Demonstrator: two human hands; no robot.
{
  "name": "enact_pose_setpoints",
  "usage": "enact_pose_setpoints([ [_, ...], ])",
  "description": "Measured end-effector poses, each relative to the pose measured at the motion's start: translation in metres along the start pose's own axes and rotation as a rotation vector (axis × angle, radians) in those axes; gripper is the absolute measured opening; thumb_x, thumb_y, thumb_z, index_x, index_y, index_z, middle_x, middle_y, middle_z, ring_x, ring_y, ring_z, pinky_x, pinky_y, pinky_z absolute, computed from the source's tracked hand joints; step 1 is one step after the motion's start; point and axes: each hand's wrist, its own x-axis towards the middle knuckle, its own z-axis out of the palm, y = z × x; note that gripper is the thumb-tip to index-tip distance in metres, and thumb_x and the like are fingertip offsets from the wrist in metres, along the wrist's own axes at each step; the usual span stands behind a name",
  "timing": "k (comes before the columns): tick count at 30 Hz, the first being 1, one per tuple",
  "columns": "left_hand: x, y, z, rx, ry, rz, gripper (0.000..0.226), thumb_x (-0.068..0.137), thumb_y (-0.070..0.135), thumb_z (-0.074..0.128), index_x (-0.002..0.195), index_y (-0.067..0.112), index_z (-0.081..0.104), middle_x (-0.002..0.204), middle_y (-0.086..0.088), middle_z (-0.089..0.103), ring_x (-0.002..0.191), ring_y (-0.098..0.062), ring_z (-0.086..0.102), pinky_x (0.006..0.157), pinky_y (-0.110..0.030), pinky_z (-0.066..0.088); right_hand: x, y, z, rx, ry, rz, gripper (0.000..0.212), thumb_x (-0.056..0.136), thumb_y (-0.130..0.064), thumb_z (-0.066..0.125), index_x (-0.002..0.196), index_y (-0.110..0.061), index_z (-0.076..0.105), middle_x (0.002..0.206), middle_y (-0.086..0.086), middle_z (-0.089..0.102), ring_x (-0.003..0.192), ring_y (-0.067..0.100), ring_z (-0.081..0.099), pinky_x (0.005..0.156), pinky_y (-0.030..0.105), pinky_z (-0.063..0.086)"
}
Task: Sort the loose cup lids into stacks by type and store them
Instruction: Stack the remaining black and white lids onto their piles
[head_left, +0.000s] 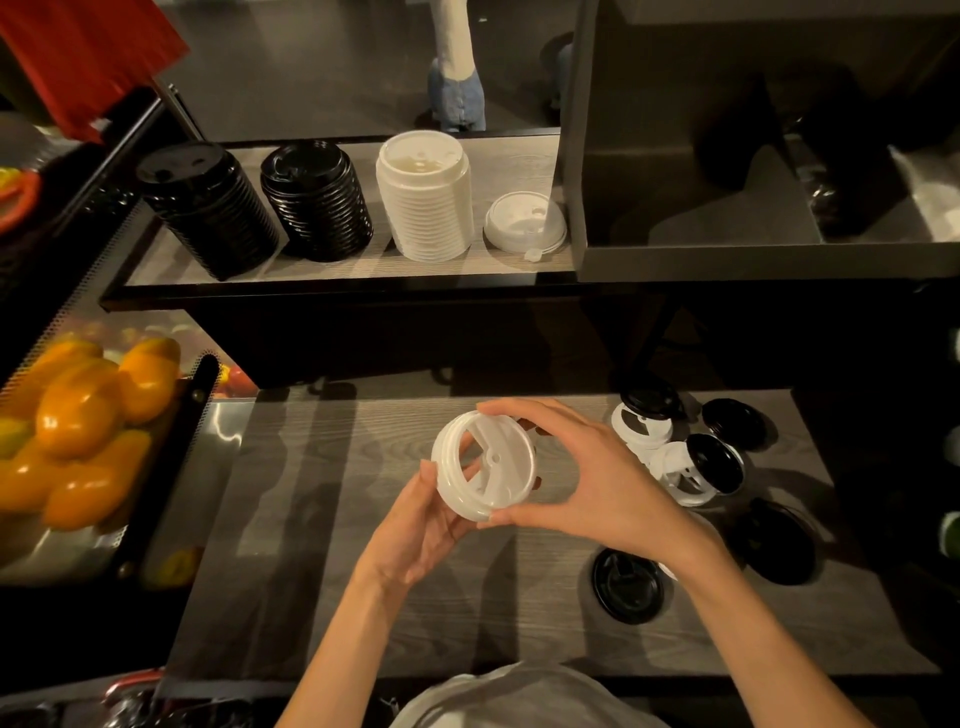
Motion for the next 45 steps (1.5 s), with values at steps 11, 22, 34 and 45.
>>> enact_pose_setpoints([
  [11,-0.005,0.008,0.011,0.056,-0.011,0.035,0.071,0.066,0.069,0.083,0.130,0.044,0.067,0.145,-0.003,0.061,0.127,-0.027,0.063,0.094,-0.038,0.059,-0.001,0.000,0.000,0.027,0.001,0.016,0.083,0.074,-0.042,0.092,0.145,-0.043,0.049,0.144,-0.025,0.053,0.138,0.000,0.047,0.116,0.030,0.040],
  [22,-0.002,0.004,0.009,0.072,-0.004,0.084,0.071,0.065,0.072,0.083,0.127,0.039,0.071,0.142,-0.007,0.063,0.129,-0.031,0.062,0.094,-0.037,0.059,0.000,0.001,0.000,0.038,0.018,0.017,0.083,0.074,-0.040,0.093,0.145,-0.046,0.050,0.144,-0.022,0.052,0.138,0.003,0.047,0.115,0.031,0.040],
  [34,0.007,0.005,-0.004,0.114,-0.040,0.164,0.045,0.098,0.038,0.049,0.142,0.037,0.058,0.149,-0.011,0.056,0.130,-0.033,0.060,0.095,-0.041,0.058,0.008,-0.004,-0.001,-0.008,-0.025,0.038,0.085,0.074,-0.041,0.091,0.145,-0.053,0.046,0.145,-0.026,0.051,0.139,-0.002,0.044,0.116,0.035,0.040],
  [45,0.012,0.012,-0.026,0.168,-0.036,0.148,0.071,0.109,-0.005,0.007,0.146,0.032,0.055,0.148,-0.017,0.056,0.132,-0.044,0.055,0.099,-0.052,0.055,0.025,-0.017,0.001,0.029,-0.031,0.015,0.083,0.075,-0.040,0.091,0.146,-0.048,0.048,0.145,-0.024,0.053,0.140,0.001,0.046,0.117,0.041,0.040],
])
